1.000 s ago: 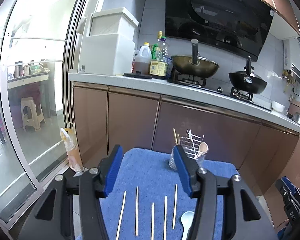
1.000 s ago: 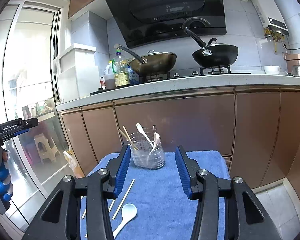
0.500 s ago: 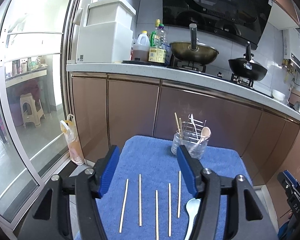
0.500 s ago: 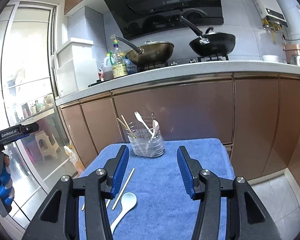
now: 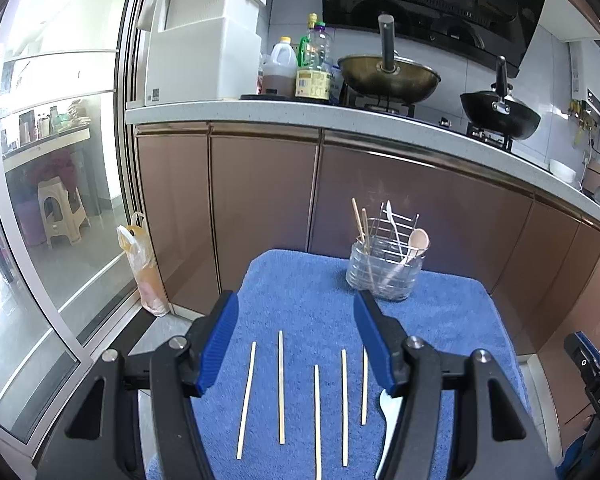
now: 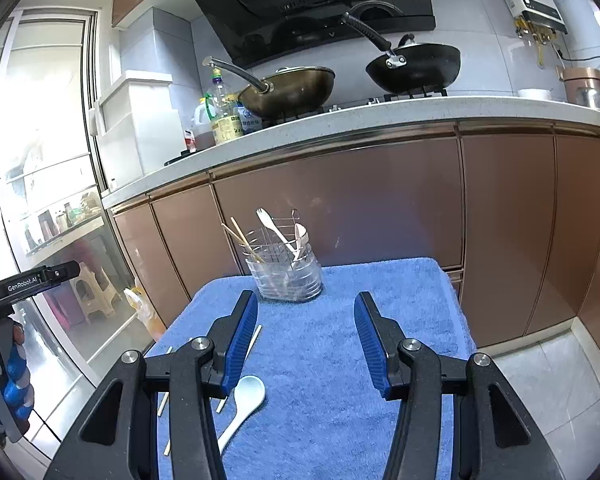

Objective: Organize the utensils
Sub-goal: 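Withdraw both open tools from the holder back over the towel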

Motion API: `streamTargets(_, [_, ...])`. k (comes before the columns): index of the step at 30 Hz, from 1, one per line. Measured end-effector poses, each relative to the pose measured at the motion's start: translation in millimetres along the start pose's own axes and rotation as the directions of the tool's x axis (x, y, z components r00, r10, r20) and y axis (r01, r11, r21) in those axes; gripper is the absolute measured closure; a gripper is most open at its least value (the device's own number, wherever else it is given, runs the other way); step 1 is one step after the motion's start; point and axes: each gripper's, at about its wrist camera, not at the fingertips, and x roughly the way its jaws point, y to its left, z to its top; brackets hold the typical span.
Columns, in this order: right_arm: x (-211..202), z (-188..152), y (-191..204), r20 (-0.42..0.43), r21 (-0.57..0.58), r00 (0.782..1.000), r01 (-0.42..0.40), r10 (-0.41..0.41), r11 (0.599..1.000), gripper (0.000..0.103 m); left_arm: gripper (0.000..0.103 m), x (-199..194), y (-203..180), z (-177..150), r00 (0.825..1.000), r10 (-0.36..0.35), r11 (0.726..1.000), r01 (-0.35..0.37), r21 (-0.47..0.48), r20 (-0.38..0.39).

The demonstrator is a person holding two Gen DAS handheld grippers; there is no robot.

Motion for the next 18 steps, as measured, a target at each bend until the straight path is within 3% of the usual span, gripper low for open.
streamTargets(18, [22.0, -12.9, -6.3, -0.066, 0.014, 0.998, 0.002, -0.001, 1.000, 0.053, 0.045, 28.3, 1.3, -13.6, 0.997, 0.005, 1.000, -0.004, 0.021, -0.073])
